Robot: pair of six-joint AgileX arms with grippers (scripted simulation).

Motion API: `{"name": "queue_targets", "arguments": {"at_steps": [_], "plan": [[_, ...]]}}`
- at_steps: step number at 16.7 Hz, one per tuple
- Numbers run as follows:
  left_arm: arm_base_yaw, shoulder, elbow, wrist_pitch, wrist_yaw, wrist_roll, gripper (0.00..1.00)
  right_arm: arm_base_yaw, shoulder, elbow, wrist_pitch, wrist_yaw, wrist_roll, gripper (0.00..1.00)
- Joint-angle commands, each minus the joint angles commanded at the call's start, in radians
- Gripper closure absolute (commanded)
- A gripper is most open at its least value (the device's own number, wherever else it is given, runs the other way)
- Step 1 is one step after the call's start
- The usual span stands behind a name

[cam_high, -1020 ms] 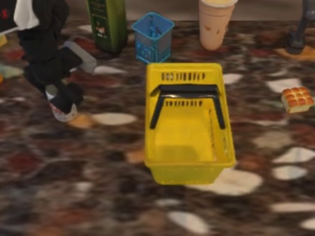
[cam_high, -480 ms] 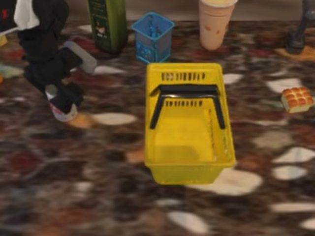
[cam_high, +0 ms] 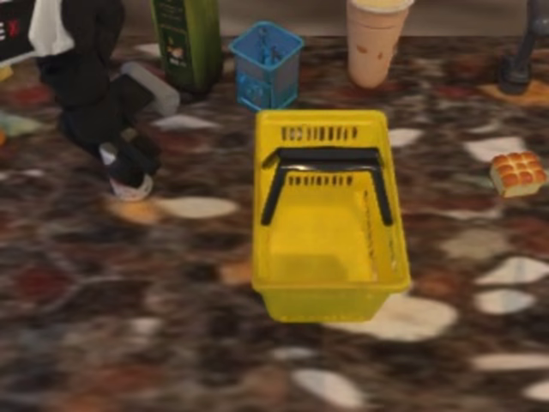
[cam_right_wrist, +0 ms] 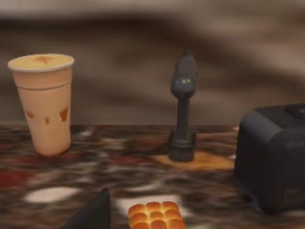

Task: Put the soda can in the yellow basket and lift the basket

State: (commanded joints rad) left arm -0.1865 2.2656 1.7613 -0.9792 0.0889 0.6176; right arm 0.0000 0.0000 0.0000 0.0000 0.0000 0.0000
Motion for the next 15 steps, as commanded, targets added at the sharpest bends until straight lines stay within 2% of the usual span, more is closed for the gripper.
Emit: {"name": "queue_targets", "arguments": {"at_steps": [2, 5, 15], "plan": [[-0.011, -0.003, -0.020, 0.110, 0.086, -0.038, 1.00, 0.000, 0.000, 0.000, 0.000, 0.000, 0.000, 0.00], [-0.030, -0.010, -0.064, 0.342, 0.255, -0.116, 1.00, 0.000, 0.000, 0.000, 0.000, 0.000, 0.000, 0.00], [-0.104, -0.095, -0.299, 1.335, 0.925, -0.448, 1.00, 0.000, 0.000, 0.000, 0.000, 0.000, 0.000, 0.00]]}}
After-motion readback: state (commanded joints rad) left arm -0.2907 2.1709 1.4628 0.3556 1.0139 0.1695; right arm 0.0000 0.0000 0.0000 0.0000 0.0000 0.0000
